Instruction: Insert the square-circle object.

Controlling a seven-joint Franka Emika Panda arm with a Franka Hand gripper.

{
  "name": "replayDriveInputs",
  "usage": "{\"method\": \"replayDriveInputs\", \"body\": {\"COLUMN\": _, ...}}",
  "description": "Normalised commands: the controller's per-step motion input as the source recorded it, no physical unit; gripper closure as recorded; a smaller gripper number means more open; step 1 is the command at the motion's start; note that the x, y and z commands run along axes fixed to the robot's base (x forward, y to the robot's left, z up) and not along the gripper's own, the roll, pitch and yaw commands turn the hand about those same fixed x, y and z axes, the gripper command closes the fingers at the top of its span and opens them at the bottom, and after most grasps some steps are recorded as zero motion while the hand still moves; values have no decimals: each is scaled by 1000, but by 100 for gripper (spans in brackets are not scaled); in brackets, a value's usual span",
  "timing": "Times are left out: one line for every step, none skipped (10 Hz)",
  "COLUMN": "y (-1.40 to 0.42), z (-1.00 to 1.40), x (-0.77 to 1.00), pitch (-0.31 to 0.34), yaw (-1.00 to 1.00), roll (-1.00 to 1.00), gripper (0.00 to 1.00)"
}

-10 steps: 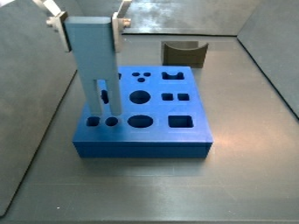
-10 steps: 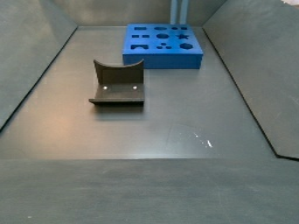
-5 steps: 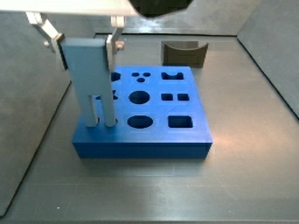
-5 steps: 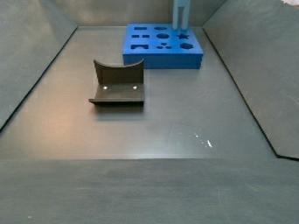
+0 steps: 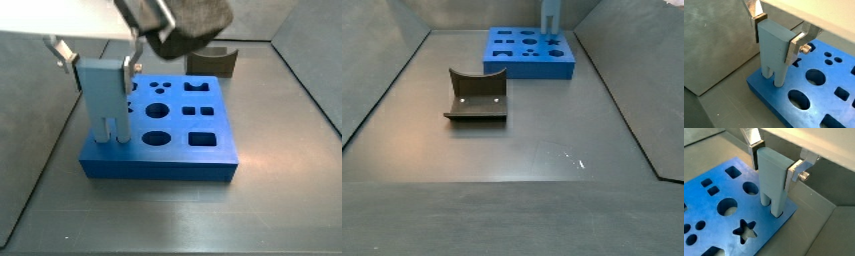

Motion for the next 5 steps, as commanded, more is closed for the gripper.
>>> {"method": "replayDriveInputs", "body": {"y": 60, "z": -346, "x": 0, "pitch": 0, "yaw": 0, "roll": 0, "gripper": 100}}
{"method": "replayDriveInputs", "body": {"y": 69, "z": -320, "x": 0, "pitch": 0, "yaw": 0, "roll": 0, "gripper": 100}}
{"method": "replayDriveInputs", "body": {"y": 66, "z": -294, "x": 0, "pitch": 0, "yaw": 0, "roll": 0, "gripper": 100}}
{"method": "replayDriveInputs", "body": {"y": 26, "z": -174, "x": 0, "pitch": -11, "yaw": 0, "roll": -121, "gripper": 100}}
{"method": "replayDriveInputs", "body": {"y": -6, "z": 0, "x": -11, "pitch": -19, "yaw": 0, "roll": 31, "gripper": 100}}
